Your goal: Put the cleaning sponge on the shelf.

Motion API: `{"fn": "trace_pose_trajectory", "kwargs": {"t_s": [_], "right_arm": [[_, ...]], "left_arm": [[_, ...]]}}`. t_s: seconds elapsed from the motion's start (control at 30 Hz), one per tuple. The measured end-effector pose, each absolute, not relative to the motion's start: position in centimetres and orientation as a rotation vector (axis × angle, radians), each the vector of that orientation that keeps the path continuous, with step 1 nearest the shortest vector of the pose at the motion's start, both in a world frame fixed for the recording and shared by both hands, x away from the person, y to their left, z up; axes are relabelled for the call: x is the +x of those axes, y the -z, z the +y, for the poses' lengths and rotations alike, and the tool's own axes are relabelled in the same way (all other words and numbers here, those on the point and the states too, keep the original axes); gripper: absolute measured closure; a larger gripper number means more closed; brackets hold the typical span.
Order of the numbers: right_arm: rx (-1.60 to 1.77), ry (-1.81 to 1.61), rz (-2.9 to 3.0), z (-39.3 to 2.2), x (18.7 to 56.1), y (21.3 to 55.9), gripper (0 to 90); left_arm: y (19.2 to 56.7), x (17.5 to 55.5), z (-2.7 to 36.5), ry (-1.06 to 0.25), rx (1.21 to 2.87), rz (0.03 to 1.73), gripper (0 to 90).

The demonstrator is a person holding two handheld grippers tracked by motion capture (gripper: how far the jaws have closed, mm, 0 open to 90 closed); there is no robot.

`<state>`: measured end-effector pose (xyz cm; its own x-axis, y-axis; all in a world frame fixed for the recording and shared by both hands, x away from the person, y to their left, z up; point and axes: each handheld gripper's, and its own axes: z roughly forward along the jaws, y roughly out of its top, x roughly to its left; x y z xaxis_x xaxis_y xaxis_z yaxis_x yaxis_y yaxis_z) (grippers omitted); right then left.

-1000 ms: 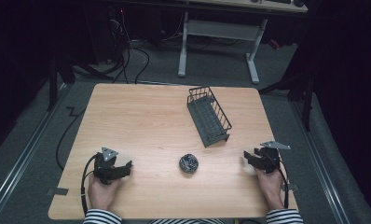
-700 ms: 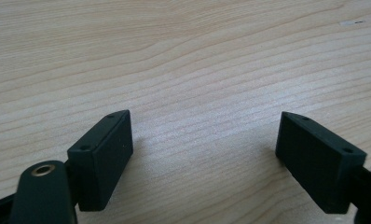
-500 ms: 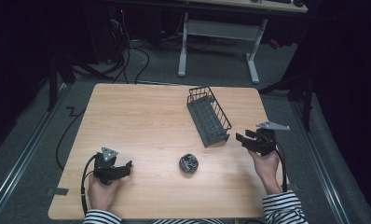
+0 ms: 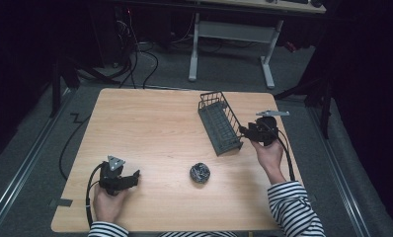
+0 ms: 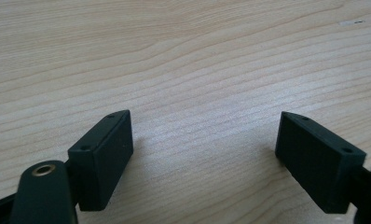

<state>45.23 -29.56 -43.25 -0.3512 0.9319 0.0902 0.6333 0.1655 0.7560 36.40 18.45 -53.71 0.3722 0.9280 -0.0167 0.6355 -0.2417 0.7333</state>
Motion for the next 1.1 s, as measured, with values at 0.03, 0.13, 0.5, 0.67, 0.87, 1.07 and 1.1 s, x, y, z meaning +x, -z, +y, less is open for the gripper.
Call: {"fn": "trace_pose_trajectory", "kwargs": {"t_s": [0.03, 0.13, 0.5, 0.67, 0.87, 1.07, 1.1], "right_arm": [[1.489, -1.008, 2.060, -29.4, 45.6, 43.3, 53.7], [1.521, -0.993, 2.073, -29.1, 46.6, 43.7, 54.7], [1.523, -0.934, 2.105, -28.1, 47.9, 44.9, 71.5], [1.491, -0.897, 2.142, -27.7, 48.1, 45.4, 81.6], [1.449, -0.897, 2.171, -27.5, 48.0, 45.5, 85.5], [1.394, -0.916, 2.222, -26.8, 47.7, 45.5, 85.9], [1.389, -0.922, 2.227, -26.8, 47.7, 45.5, 85.9]], "left_arm": [[53.7, 36.4, 18.4, -0.568, 1.975, 1.346, 19.5], [53.7, 36.4, 18.4, -0.568, 1.975, 1.346, 19.5], [53.7, 36.4, 18.4, -0.568, 1.976, 1.345, 19.7], [53.7, 36.4, 18.4, -0.568, 1.976, 1.345, 19.7], [53.7, 36.4, 18.4, -0.568, 1.976, 1.345, 19.7], [53.7, 36.4, 18.4, -0.569, 1.977, 1.345, 19.7], [53.7, 36.4, 18.4, -0.569, 1.976, 1.345, 19.7]]}}
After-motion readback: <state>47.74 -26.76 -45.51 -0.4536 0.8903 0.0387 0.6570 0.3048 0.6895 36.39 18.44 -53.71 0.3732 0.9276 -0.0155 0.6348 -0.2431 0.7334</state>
